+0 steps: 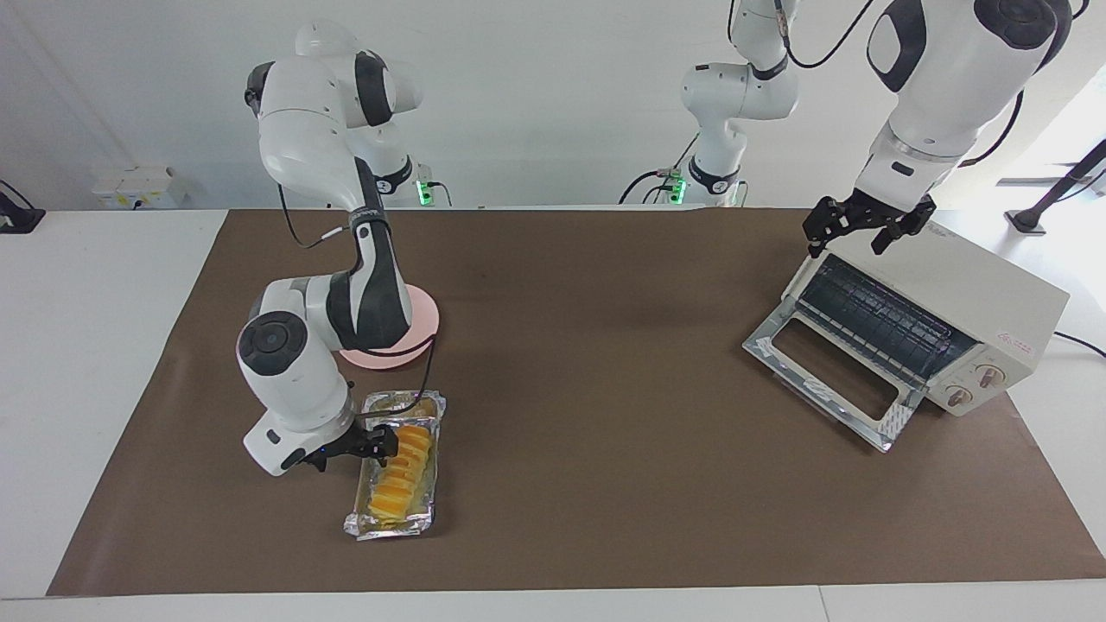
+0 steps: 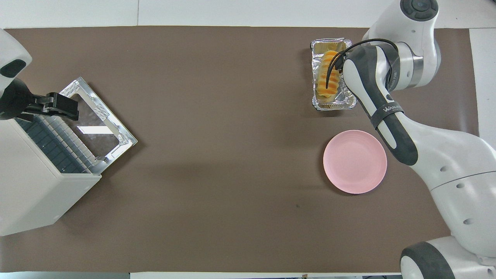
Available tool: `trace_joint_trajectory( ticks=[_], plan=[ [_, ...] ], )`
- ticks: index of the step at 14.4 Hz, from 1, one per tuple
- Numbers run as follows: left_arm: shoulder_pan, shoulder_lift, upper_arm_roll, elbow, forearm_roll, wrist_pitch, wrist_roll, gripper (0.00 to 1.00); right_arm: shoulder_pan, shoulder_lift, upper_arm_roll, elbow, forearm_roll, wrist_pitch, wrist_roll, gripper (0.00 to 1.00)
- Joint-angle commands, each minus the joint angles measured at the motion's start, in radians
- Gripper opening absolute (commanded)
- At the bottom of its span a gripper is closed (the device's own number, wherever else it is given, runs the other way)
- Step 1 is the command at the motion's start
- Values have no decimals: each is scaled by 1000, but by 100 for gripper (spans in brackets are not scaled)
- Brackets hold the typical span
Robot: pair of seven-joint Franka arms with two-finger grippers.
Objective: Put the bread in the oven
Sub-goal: 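Lower the bread into the foil tray and open the right gripper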
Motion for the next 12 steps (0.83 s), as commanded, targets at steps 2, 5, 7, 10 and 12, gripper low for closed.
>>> trace_joint_trajectory(
  ticks=[2, 5, 7, 10, 12],
  plan=[
    [7, -15, -2, -15, -15, -9, 1, 100, -4, -51, -9, -87, -13, 24, -19, 84],
    [7, -15, -2, -15, -15, -10, 1, 100, -2, -54, -7, -101, -5, 31, -19, 36],
    [-9, -15, -12, -15, -13, -2, -1, 100, -2, -63, -7, -128, 6, 74, -17, 18],
    [-18, -14, -14, -10, -13, 8, -5, 100, -4, -87, -6, -205, 17, 171, -19, 0],
    [-18, -17, -14, -21, -13, 5, -12, 100, -4, -89, -6, -217, 17, 191, -20, 0]
  ],
)
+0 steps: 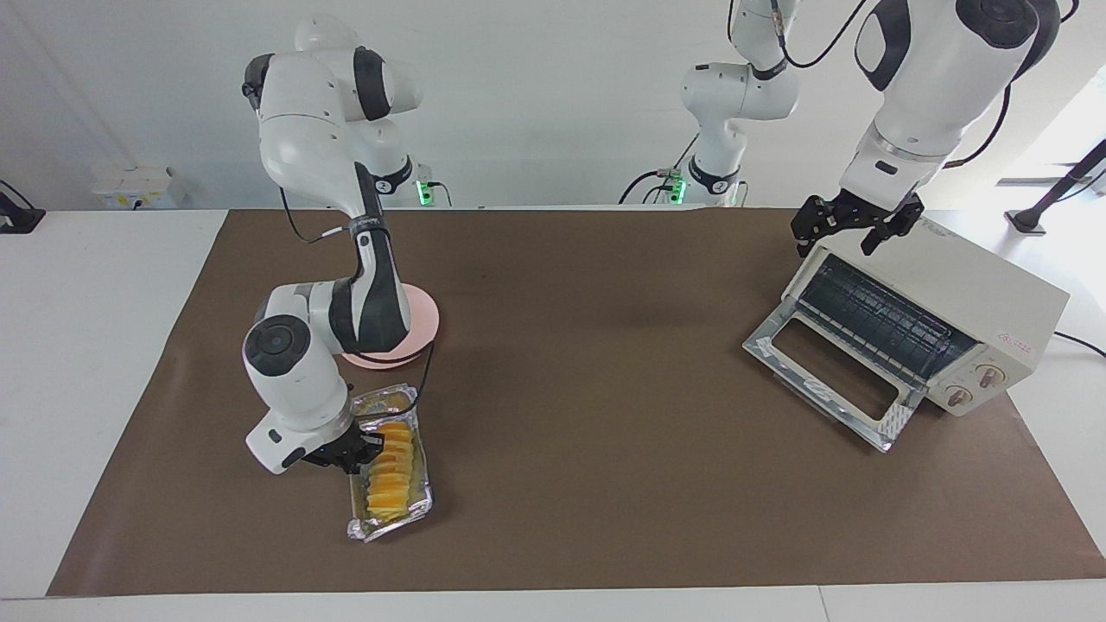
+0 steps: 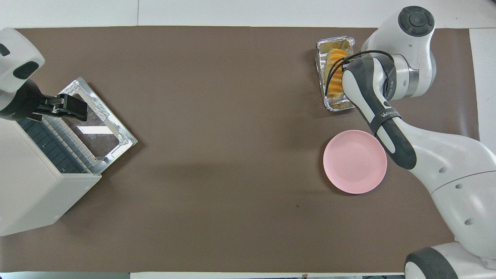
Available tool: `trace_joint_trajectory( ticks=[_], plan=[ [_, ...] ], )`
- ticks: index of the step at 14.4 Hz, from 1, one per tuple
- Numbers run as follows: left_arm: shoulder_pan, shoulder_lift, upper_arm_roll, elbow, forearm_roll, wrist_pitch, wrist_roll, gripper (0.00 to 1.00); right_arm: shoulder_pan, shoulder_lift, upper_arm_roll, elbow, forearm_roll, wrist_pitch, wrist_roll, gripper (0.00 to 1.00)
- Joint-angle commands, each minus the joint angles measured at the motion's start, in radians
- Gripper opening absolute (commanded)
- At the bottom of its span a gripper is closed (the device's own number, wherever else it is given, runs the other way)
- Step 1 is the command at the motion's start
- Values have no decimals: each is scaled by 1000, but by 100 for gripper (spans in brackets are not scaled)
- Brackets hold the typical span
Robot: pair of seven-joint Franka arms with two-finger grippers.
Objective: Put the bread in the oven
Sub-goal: 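Lower the bread into the foil tray and open the right gripper, then grip the foil tray edge with the right gripper and slide it toward the left arm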
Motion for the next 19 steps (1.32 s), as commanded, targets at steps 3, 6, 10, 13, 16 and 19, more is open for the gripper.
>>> trace_joint_trajectory(
  ticks=[3, 6, 10, 13, 16, 19],
  plan=[
    [-9, -31, 9, -47, -13, 1, -7, 100, -7, -44, 8, -68, 11, 26, -20, 0],
    [-9, -43, 9, -70, -13, 2, -7, 100, -6, -47, 15, -7, 16, -68, -19, 0],
    [-9, -43, 9, -70, -13, 5, -7, 100, 52, -48, 19, 115, 56, -248, 9, 0],
    [-9, -43, 9, -68, -13, 7, -7, 100, 182, -56, 19, 141, 57, -287, 242, 0],
    [-9, -41, 9, -65, -13, 16, -6, 100, 287, -56, 17, 139, 168, -246, 348, 0],
    [-7, -40, 11, -62, -13, 39, -4, 100, 347, -67, 17, 103, 249, -161, 415, 0]
  ],
)
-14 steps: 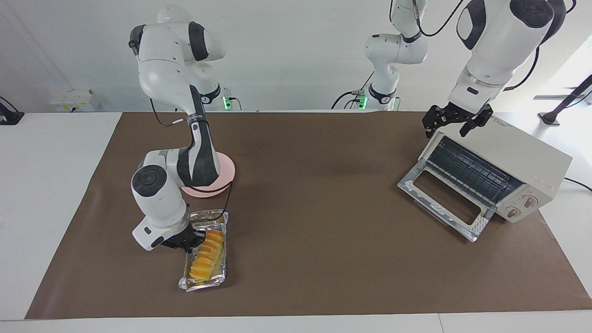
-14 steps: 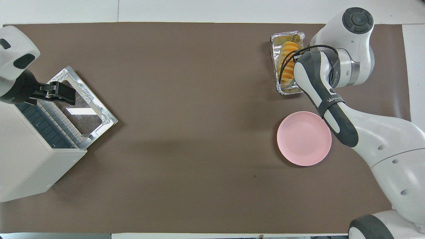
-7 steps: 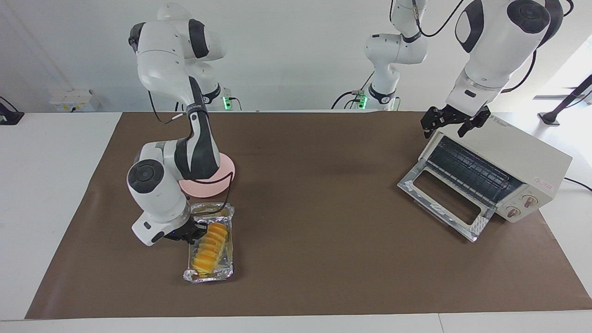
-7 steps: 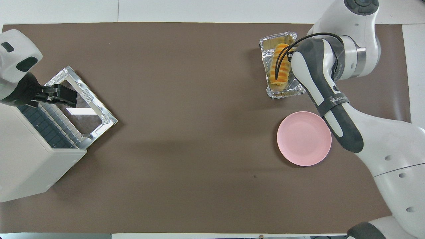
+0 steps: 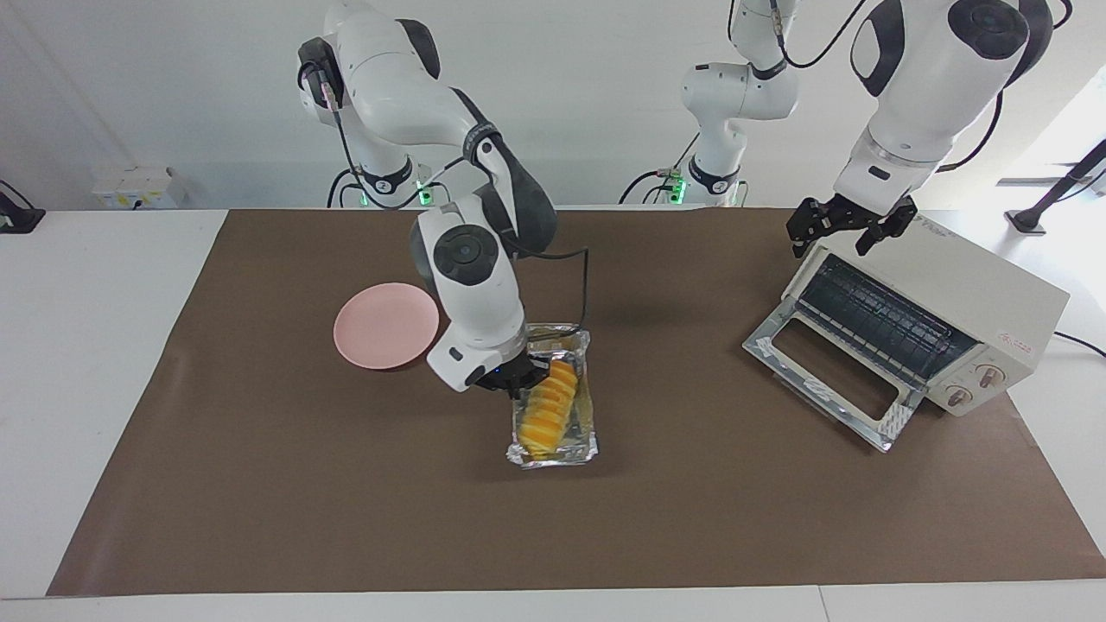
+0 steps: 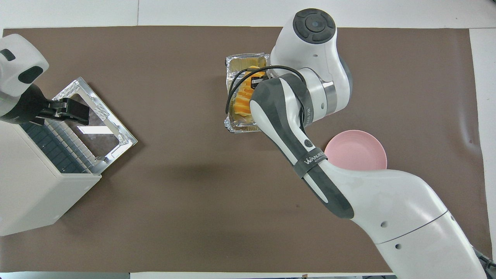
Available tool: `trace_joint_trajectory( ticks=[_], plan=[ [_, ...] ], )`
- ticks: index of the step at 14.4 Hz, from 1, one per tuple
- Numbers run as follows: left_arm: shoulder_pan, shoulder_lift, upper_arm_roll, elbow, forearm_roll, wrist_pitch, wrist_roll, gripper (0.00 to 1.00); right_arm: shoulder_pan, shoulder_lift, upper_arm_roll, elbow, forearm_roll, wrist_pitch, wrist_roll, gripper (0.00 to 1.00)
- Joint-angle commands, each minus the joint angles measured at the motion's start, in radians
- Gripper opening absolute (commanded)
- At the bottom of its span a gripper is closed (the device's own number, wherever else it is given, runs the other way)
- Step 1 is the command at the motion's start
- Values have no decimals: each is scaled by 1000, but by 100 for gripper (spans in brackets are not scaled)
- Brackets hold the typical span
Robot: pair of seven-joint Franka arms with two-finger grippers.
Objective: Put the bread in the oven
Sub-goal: 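Grip the foil tray edge with the right gripper and slide it toward the left arm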
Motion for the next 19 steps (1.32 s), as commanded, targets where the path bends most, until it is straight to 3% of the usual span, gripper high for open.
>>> trace_joint_trajectory(
  ticks=[1, 5, 12, 13, 14, 19],
  plan=[
    [-6, -28, 9, -32, -13, 46, -4, 100, 35, -17, -5, -56, 50, 73, 32, 0],
    [-3, -25, 9, -31, -13, 73, -2, 100, 111, -62, -5, -236, 50, 237, 72, 0],
    [2, -26, 8, -35, -13, 75, 4, 100, 123, -87, -5, -310, 49, 290, 65, 0],
    [2, -26, 9, -37, -13, 80, 1, 100, 123, -90, -5, -315, 49, 290, 66, 13],
    [0, -28, 8, -38, -13, 90, -4, 100, 123, -90, -5, -315, 49, 287, 74, 99],
    [-12, -26, 8, -52, -13, 144, -40, 100, 106, -90, -5, -265, 53, 220, 128, 100]
  ],
)
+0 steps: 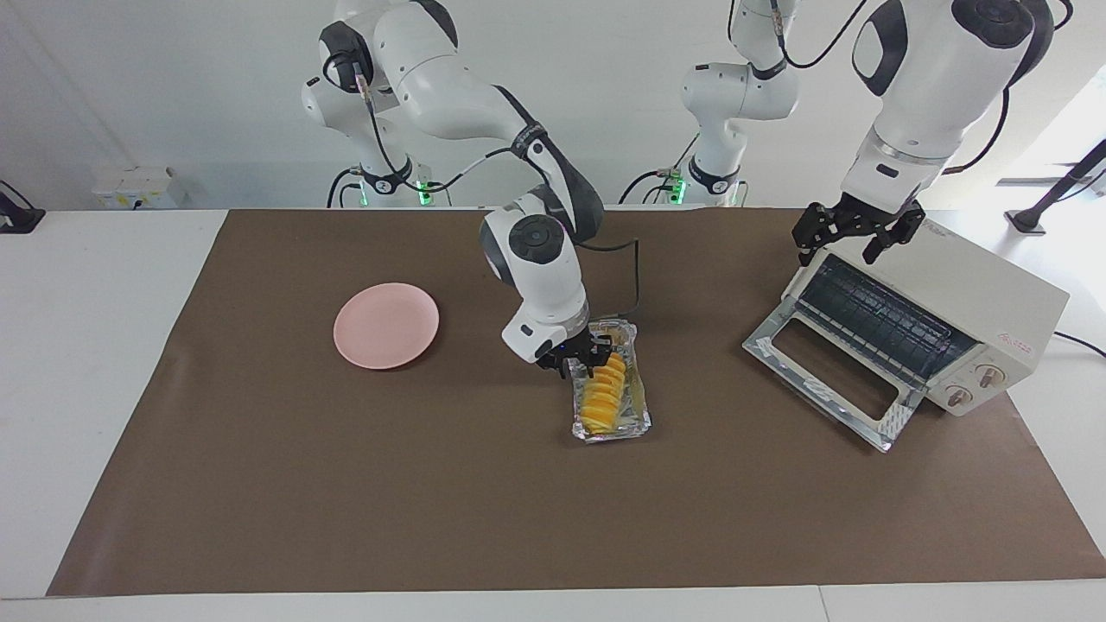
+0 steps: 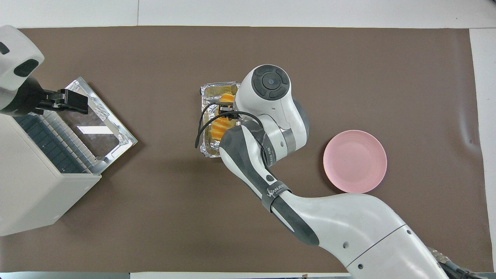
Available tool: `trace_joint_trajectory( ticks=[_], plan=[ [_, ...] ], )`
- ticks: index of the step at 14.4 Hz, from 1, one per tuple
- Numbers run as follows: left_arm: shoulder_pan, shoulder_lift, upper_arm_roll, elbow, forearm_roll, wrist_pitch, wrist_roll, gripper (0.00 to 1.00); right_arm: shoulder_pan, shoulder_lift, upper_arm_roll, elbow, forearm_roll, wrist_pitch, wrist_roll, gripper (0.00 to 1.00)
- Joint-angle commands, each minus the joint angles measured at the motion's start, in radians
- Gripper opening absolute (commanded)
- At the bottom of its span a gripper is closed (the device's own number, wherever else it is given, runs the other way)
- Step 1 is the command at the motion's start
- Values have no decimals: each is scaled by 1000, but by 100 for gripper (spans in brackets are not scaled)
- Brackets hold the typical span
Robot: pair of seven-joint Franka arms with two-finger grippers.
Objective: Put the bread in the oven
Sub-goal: 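Grasp the foil tray with the left gripper while the right gripper withdraws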
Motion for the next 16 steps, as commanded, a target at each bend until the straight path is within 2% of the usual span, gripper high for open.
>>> trace_joint_trajectory(
  ticks=[1, 4, 7, 9, 13, 16],
  plan=[
    [-31, -25, 6, -51, -13, 57, -71, 100, -21, -25, -7, 28, 24, -88, 17, 100],
    [-72, -6, 6, -51, -13, 76, -133, 100, -107, -31, -7, 84, 24, -188, 8, 100],
    [-161, 59, 7, -25, -12, 85, -286, 100, -195, -77, -2, 93, 24, -223, -27, 100],
    [-209, 127, 7, 23, -15, 91, -395, 100, -245, -101, -10, 93, 27, -289, -88, 100],
    [-324, 291, 9, 119, -15, 161, -628, 100, -386, -132, -16, 49, 8, -343, -383, 100],
    [-379, 454, 11, 263, -16, 171, -714, 100, -474, -166, -24, 7, -51, -349, -546, 100]
  ],
)
